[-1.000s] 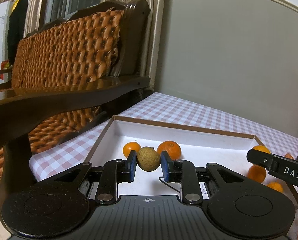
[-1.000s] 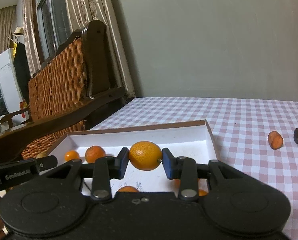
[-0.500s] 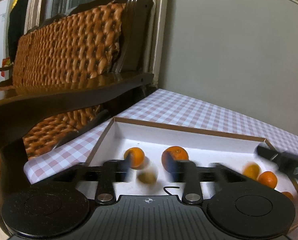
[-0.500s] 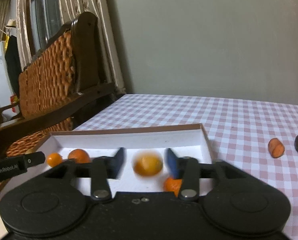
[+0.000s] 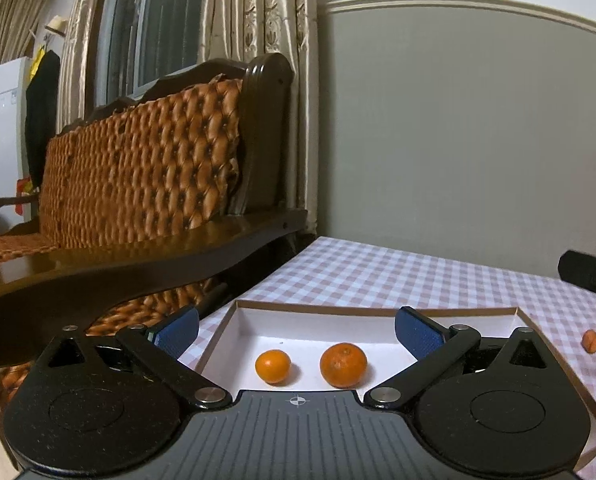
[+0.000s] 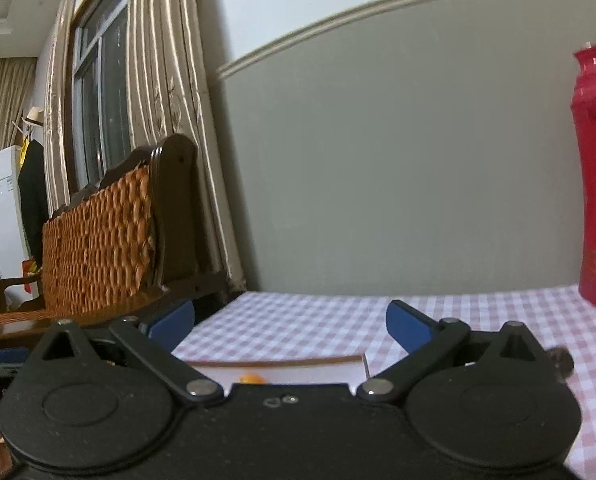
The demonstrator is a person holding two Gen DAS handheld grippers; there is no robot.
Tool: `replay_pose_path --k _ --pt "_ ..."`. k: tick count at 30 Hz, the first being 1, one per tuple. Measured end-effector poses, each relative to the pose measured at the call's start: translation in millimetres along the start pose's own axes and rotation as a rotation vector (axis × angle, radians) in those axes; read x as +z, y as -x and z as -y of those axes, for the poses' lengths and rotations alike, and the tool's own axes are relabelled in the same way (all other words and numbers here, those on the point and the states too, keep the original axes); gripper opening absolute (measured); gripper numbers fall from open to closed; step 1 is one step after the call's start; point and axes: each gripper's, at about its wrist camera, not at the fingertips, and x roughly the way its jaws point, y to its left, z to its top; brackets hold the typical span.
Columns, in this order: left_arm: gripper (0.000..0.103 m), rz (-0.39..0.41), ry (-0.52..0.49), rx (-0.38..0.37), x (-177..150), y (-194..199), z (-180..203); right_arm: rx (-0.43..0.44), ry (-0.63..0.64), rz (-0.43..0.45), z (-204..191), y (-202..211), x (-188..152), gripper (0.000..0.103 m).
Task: Organize fruits
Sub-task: 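Withdraw both open grippers from the box toward the two remaining fruits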
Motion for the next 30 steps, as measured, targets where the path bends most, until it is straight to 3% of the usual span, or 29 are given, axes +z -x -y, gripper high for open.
replay_pose_path --k 15,30 --pt "0.103 -0.065 -0.034 0.005 -13.2 8.1 16.9 0.033 0.044 -0.196 -1.3 -0.4 -27.0 0.097" --pt "0.103 -0.068 -0.112 -0.033 -15.2 17.3 70.8 -0.003 0.016 -0.227 31.3 32.4 -18.3 0.097"
